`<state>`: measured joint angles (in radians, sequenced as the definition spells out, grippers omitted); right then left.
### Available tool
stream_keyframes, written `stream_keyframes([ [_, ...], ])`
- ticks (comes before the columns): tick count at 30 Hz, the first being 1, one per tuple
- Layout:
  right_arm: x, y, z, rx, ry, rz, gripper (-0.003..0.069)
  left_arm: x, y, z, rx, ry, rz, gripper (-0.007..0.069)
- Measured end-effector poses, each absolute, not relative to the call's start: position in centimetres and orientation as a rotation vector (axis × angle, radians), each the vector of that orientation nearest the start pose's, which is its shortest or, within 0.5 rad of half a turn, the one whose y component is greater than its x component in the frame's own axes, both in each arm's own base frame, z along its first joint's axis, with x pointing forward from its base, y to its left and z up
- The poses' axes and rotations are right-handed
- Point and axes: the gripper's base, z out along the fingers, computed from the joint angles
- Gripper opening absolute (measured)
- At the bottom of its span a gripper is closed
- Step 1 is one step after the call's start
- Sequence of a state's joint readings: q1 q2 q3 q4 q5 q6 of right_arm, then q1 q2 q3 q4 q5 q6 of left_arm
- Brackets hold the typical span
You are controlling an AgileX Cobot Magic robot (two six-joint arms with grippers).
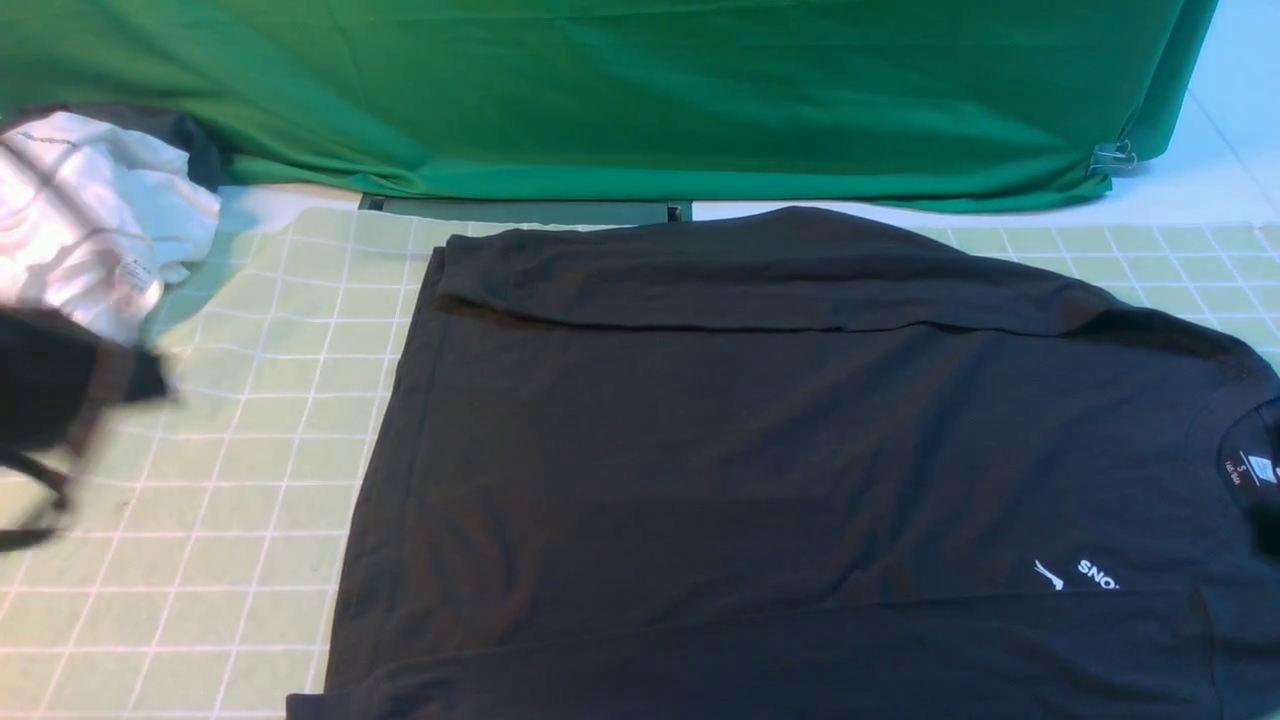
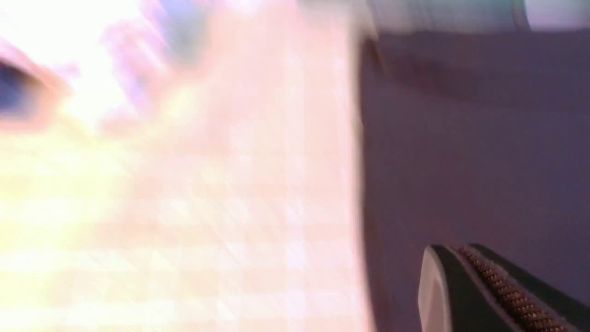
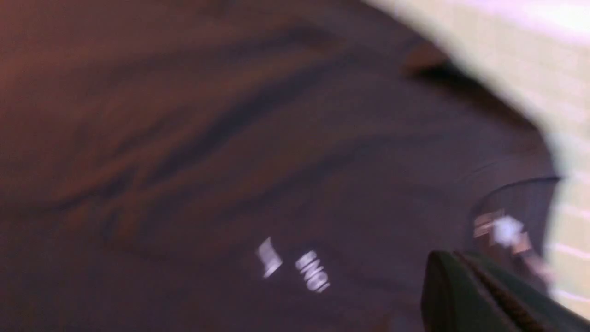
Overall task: Fold a long-sleeved shirt over a green coffee tablecloth.
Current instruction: 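Grasp the left edge of the dark T-shirt lying flat on the table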
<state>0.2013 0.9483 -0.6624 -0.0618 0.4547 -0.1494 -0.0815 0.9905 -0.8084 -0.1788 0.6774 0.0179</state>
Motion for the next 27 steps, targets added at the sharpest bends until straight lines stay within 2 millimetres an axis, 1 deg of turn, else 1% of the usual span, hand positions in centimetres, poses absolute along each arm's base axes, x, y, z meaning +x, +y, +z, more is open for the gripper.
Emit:
stream_keyframes([
  [2,19.1,4.5,28.4,-0.494,2.209,-0.014,0.0017,20.1,-3.6,30.1,0.059,2.451,-0.313,-0.0027],
  [3,19.5,5.1,28.0,-0.523,2.214,0.003,0.0017,20.6,-4.5,28.8,0.102,2.541,-0.372,-0.0027],
  [5,19.9,5.9,27.6,-0.561,2.218,0.022,0.0017,20.8,-5.4,27.6,0.164,2.645,-0.413,-0.0025],
  [6,20.0,6.6,27.2,-0.591,2.226,0.040,0.0017,20.8,-6.1,26.5,0.203,2.733,-0.437,-0.0020],
  [7,20.1,6.7,27.1,-0.596,2.232,0.043,0.0017,20.8,-6.3,26.4,0.217,2.744,-0.440,-0.0018],
  [9,20.3,7.7,26.3,-0.619,2.266,0.090,0.0017,20.8,-7.4,25.1,0.294,2.825,-0.437,0.0002],
  [10,20.4,8.1,25.8,-0.633,2.289,0.104,0.0017,20.9,-7.8,24.7,0.319,2.834,-0.424,0.0013],
  [12,20.6,8.9,24.8,-0.667,2.351,0.127,0.0017,21.0,-8.5,23.7,0.372,2.852,-0.362,0.0063],
  [15,21.0,9.4,24.2,-0.693,2.405,0.138,0.0017,21.5,-8.6,22.7,0.355,2.883,-0.275,0.0153],
  [16,21.2,9.6,24.1,-0.698,2.422,0.140,0.0017,21.7,-8.5,22.4,0.346,2.892,-0.244,0.0196],
  [17,21.4,9.7,24.1,-0.697,2.441,0.147,0.0018,21.9,-8.3,21.8,0.345,2.901,-0.206,0.0258],
  [18,21.5,9.8,24.1,-0.697,2.441,0.147,0.0018,22.0,-8.3,21.8,0.344,2.898,-0.202,0.0267],
  [19,21.7,9.9,24.1,-0.691,2.453,0.159,0.0018,22.2,-8.2,21.2,0.350,2.904,-0.177,0.0327],
  [21,21.8,10.0,24.1,-0.688,2.461,0.164,0.0020,22.4,-8.3,20.6,0.346,2.918,-0.171,0.0397],
  [24,21.8,10.0,24.1,-0.686,2.464,0.167,0.0021,22.6,-8.4,19.6,0.338,2.962,-0.162,0.0453],
  [25,21.8,10.0,24.1,-0.685,2.464,0.168,0.0022,22.5,-8.3,19.2,0.337,2.979,-0.158,0.0461],
  [26,21.8,10.0,24.1,-0.685,2.465,0.169,0.0022,22.5,-8.3,19.2,0.337,2.979,-0.158,0.0463],
  [27,21.8,10.1,24.1,-0.683,2.463,0.171,0.0022,22.3,-8.3,18.5,0.334,3.008,-0.150,0.0465],
])
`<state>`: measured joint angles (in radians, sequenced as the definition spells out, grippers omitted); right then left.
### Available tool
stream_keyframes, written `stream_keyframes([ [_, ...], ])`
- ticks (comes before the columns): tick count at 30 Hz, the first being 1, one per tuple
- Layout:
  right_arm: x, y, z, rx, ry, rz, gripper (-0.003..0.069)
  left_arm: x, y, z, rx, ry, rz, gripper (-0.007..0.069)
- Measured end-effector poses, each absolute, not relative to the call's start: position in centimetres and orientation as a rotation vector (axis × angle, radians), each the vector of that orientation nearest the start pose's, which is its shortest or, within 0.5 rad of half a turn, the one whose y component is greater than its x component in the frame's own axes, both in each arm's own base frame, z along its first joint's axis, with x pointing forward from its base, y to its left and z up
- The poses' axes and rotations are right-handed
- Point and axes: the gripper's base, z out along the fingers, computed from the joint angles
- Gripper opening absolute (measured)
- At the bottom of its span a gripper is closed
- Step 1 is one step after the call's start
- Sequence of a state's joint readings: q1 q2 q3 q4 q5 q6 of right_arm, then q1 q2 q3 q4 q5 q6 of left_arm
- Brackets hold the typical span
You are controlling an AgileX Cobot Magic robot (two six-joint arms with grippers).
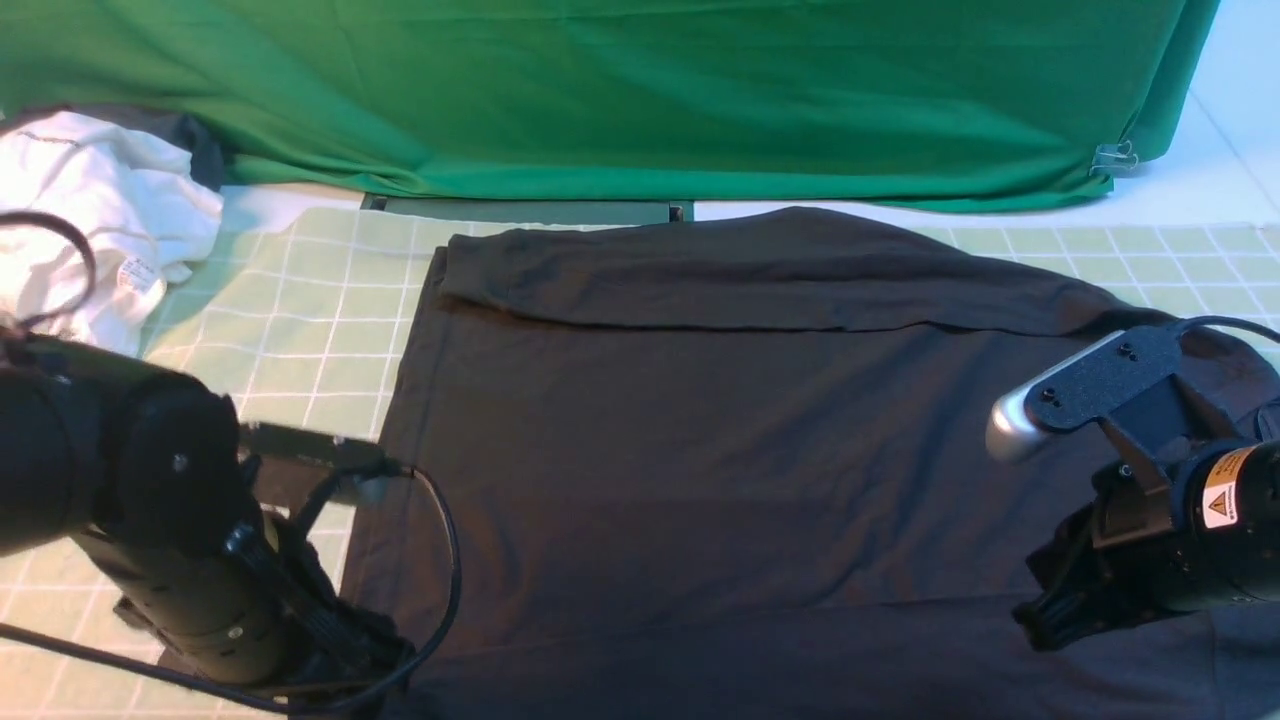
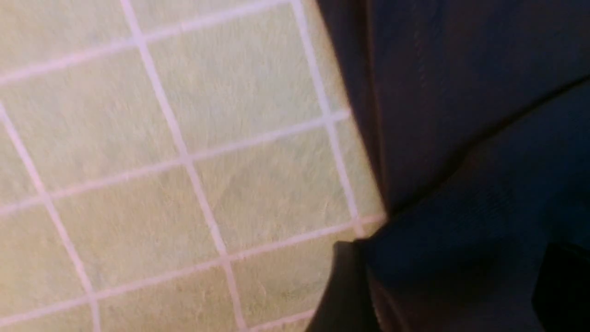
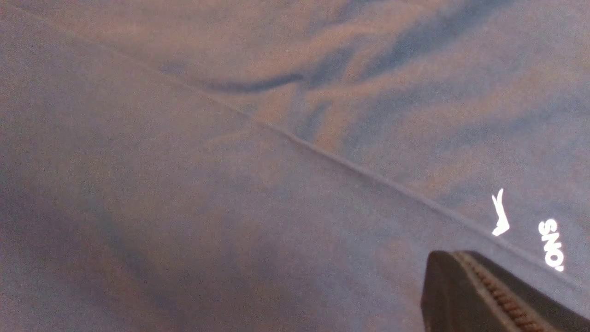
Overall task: Fold a long-sleeved shirt over a green coffee tablecloth.
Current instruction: 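Grasp the left edge of the dark T-shirt lying flat on the table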
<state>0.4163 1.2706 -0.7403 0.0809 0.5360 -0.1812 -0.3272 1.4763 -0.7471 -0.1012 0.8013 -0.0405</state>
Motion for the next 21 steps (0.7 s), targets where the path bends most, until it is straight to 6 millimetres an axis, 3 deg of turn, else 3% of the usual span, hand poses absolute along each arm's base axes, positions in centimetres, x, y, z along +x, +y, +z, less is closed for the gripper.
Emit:
stream_keyframes([
  [7,21.9,10.2,24.2,-0.664,2.458,0.189,0.0022,21.4,-8.0,16.6,0.308,3.044,-0.145,0.0422],
  [15,22.1,10.2,24.3,-0.651,2.430,0.195,0.0024,21.7,-8.2,16.6,0.260,2.994,-0.188,0.0195],
  [17,22.1,10.3,24.4,-0.648,2.422,0.196,0.0025,21.8,-8.3,16.6,0.254,2.989,-0.194,0.0103],
  [21,22.1,10.3,24.4,-0.647,2.419,0.196,0.0025,21.7,-8.2,17.2,0.261,2.964,-0.202,0.0015],
])
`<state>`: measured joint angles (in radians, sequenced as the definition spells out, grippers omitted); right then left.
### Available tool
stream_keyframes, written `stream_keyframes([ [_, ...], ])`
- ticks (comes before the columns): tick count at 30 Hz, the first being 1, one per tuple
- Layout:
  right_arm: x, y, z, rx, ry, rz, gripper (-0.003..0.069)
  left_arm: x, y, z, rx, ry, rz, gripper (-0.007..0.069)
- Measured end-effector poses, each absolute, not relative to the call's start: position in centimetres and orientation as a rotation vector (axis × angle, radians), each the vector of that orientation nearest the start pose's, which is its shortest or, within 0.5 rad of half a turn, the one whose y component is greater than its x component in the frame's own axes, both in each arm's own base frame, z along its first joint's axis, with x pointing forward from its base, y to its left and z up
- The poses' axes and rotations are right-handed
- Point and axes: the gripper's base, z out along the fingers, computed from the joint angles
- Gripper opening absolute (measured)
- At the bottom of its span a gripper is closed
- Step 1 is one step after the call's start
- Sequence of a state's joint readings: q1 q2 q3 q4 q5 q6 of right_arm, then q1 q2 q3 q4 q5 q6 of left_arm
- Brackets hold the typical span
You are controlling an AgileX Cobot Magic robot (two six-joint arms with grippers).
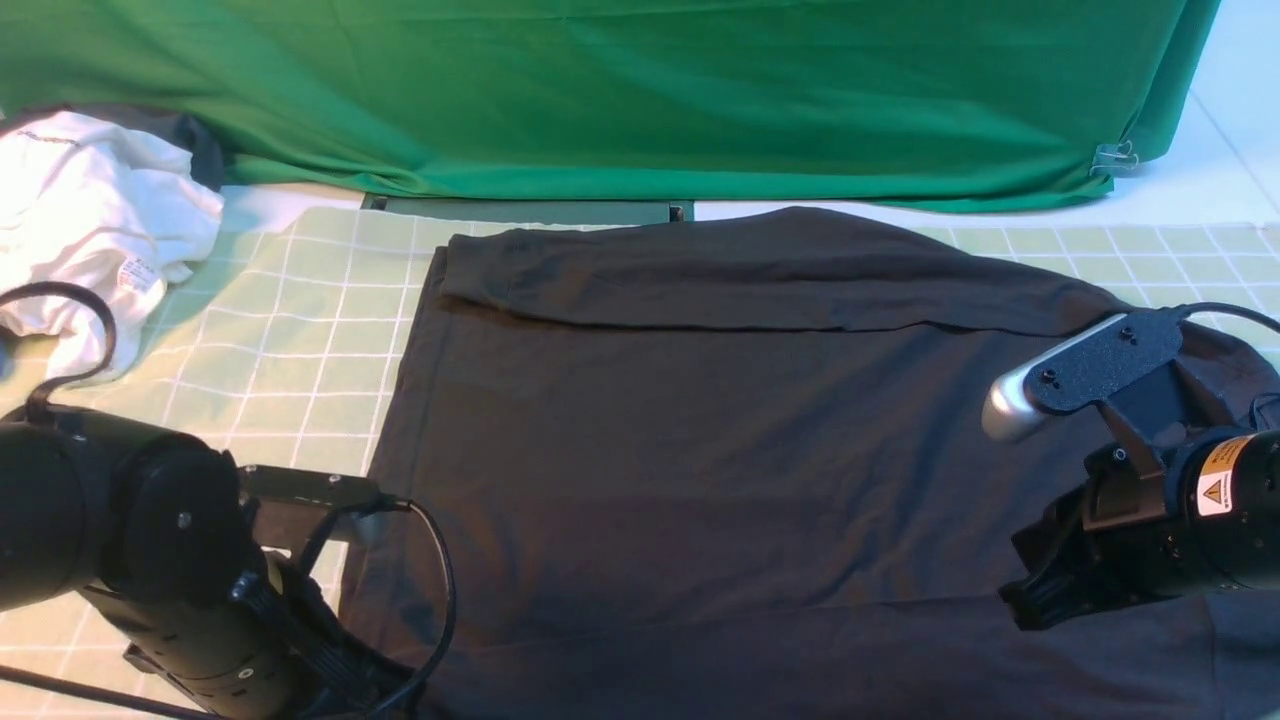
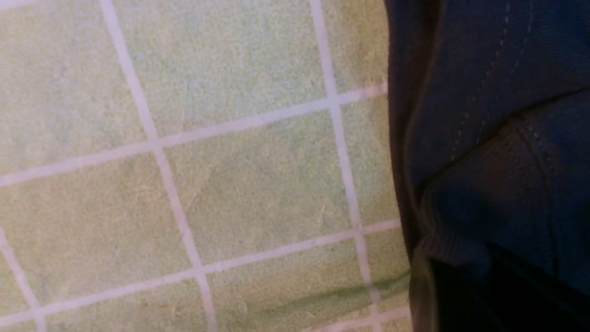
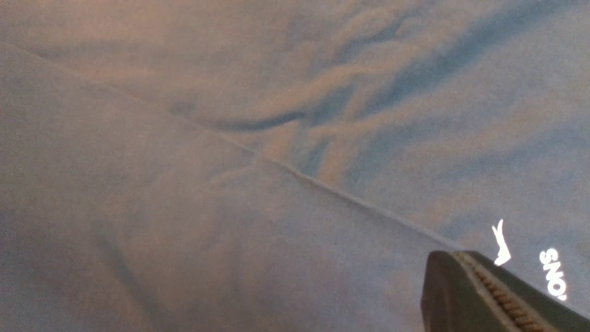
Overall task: Fold a long-sleeved shirt over a green coffee tablecloth.
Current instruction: 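Grasp the left edge of the dark T-shirt lying flat on the table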
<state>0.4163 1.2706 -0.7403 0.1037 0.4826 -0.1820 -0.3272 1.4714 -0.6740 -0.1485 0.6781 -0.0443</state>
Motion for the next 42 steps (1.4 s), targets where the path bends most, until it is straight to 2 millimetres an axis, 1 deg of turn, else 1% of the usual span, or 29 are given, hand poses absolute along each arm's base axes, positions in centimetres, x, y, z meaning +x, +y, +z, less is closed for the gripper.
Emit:
stream_keyframes([
  [3,22.2,10.3,24.4,-0.646,2.416,0.196,0.0025,21.5,-8.2,18.1,0.263,2.929,-0.214,0.0000],
  [5,22.2,10.3,24.4,-0.644,2.410,0.196,0.0027,21.6,-8.2,19.0,0.275,2.896,-0.221,0.0000],
  [10,22.3,10.3,24.6,-0.637,2.391,0.197,0.0030,22.3,-8.3,21.5,0.338,2.812,-0.205,0.0000],
  [12,22.4,10.3,24.6,-0.637,2.390,0.197,0.0032,22.5,-8.3,22.2,0.362,2.806,-0.193,0.0000],
  [16,22.4,10.3,24.6,-0.636,2.387,0.197,0.0036,22.1,-8.2,22.3,0.390,2.868,-0.177,-0.0001],
  [20,22.4,10.3,24.6,-0.636,2.387,0.198,0.0039,21.7,-8.1,21.9,0.368,2.927,-0.171,-0.0001],
  [23,22.4,10.3,24.6,-0.636,2.387,0.198,0.0041,21.7,-8.1,21.0,0.355,2.942,-0.166,0.0004],
  [25,22.4,10.3,24.6,-0.635,2.386,0.198,0.0042,21.8,-8.1,20.6,0.342,2.946,-0.165,0.0028],
  [28,22.4,10.3,24.6,-0.635,2.386,0.198,0.0046,22.0,-8.1,20.5,0.339,2.933,-0.167,0.0092],
  [35,22.4,10.4,24.6,-0.635,2.384,0.198,0.0050,22.2,-8.2,20.5,0.325,2.911,-0.176,0.0332],
  [39,22.4,10.4,24.6,-0.635,2.384,0.198,0.0050,22.5,-8.3,20.1,0.299,2.922,-0.171,0.0391],
  [42,22.4,10.4,24.6,-0.635,2.384,0.198,0.0051,22.7,-8.3,19.4,0.289,2.938,-0.162,0.0388],
])
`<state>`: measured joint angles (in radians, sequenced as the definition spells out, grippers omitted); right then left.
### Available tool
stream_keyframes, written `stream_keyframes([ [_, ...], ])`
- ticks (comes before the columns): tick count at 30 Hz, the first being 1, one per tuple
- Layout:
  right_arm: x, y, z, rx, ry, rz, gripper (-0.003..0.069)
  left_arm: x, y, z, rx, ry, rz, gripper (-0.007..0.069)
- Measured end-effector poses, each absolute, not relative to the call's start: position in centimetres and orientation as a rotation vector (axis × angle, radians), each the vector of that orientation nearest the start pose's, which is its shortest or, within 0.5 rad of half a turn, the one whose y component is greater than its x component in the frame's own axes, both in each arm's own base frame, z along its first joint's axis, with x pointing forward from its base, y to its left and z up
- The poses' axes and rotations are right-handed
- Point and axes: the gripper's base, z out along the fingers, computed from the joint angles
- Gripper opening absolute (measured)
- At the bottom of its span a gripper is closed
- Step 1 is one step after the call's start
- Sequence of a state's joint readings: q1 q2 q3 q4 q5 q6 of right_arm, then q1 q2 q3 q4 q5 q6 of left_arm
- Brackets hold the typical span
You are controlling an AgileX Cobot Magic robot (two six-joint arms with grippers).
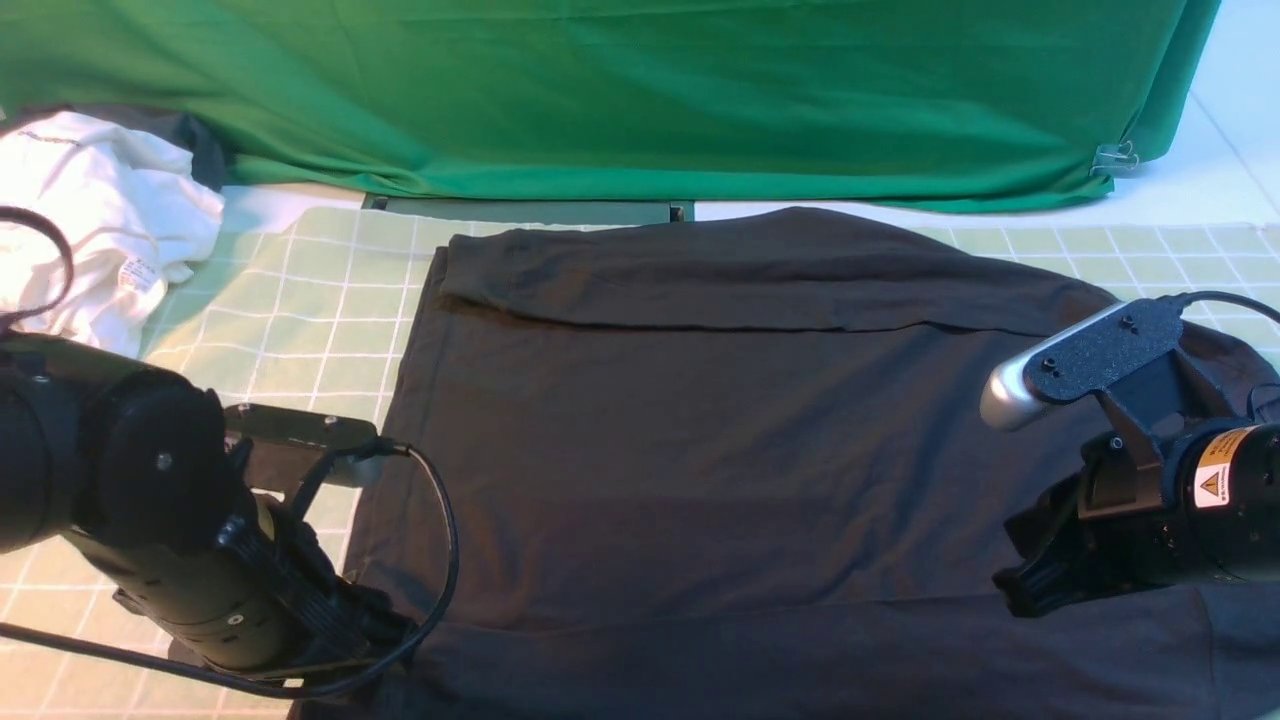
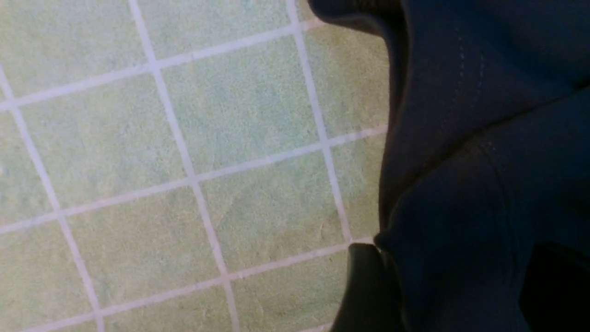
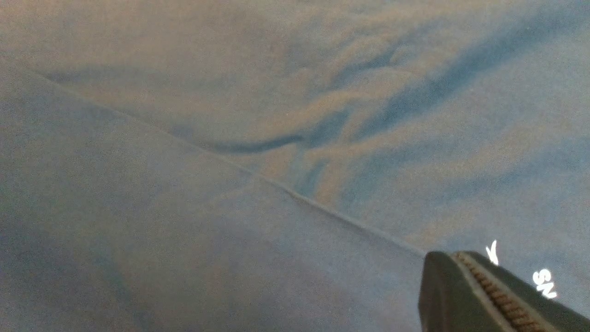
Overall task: Fold a long-sleeved shirt over a green coffee tablecloth.
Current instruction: 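Grasp the left edge of the dark T-shirt lying flat on the table, then fold the left side of the black T-shirt inward over its body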
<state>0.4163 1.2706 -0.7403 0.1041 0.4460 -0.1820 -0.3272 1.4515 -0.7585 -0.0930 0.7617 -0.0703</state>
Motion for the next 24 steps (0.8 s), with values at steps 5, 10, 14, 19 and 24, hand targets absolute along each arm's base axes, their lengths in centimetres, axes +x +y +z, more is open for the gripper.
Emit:
stream_keyframes([
  [5,22.4,10.4,24.6,-0.635,2.384,0.198,0.0060,22.9,-8.4,18.4,0.283,2.981,-0.155,0.0300],
  [10,22.4,10.4,24.6,-0.635,2.384,0.198,0.0062,22.6,-8.3,18.8,0.307,2.982,-0.157,0.0106],
  [14,22.4,10.4,24.6,-0.634,2.383,0.198,0.0068,22.1,-8.3,20.8,0.358,2.952,-0.168,-0.0015],
  [19,22.5,10.4,24.7,-0.631,2.376,0.199,0.0071,22.5,-8.4,25.9,0.400,2.794,-0.202,-0.0024],
  [24,22.5,10.4,24.7,-0.630,2.372,0.199,0.0071,24.2,-8.8,31.4,0.455,2.550,-0.200,-0.0024],
])
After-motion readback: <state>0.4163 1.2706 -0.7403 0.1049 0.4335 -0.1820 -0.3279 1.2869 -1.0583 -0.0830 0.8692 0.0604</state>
